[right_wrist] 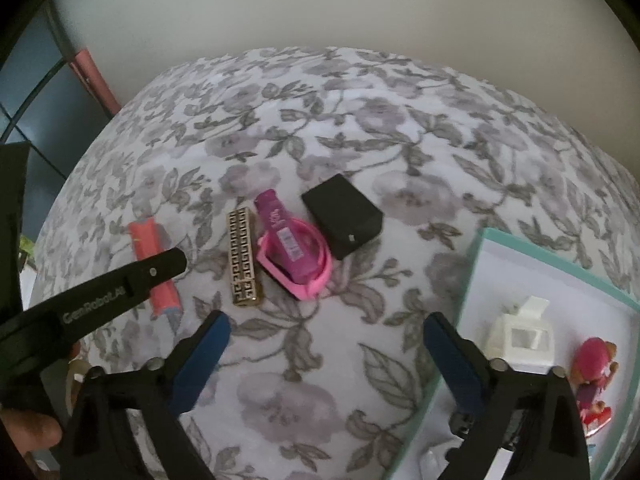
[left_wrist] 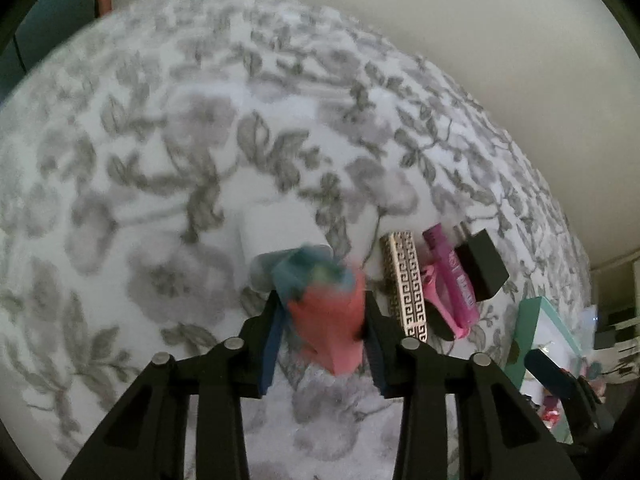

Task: Organize rigid objects
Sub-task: 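Lift the coral-blue case with the left tool while the right tool grasps the gold patterned box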

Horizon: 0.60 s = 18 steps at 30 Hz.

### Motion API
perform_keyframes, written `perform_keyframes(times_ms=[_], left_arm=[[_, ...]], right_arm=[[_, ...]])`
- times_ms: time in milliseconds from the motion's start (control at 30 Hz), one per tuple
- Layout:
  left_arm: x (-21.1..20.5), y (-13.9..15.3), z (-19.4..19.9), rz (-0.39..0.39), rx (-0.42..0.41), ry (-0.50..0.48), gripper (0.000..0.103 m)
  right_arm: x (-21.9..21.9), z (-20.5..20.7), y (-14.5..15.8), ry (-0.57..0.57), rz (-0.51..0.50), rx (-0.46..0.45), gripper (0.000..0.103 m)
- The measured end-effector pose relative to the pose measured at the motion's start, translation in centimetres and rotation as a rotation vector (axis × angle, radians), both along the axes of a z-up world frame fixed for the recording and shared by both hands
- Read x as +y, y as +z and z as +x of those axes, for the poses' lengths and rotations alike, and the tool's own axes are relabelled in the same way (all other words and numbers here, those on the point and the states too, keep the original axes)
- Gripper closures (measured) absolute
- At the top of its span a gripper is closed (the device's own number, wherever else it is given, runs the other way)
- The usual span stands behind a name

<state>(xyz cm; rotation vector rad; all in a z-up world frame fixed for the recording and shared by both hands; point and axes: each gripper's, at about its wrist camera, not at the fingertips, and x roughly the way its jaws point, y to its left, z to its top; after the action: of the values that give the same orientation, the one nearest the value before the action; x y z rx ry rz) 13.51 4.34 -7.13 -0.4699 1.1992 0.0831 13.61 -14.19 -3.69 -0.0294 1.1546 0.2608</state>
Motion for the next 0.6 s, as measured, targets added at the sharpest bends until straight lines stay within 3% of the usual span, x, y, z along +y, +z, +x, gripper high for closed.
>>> perform_keyframes(times_ms=[233, 600], left_arm=[[-0.7, -1.0, 0.2, 0.005, 0.012, -0.035, 0.068], [0.1, -0.8, -0.3, -0.001, -0.014, -0.007, 0.068]], right_arm=[[1.0, 0.2, -0.7, 0.033, -0.035, 0.009, 0.011], [1.4, 0.2, -1.0, 0.05, -0.007, 0.031, 0.021]])
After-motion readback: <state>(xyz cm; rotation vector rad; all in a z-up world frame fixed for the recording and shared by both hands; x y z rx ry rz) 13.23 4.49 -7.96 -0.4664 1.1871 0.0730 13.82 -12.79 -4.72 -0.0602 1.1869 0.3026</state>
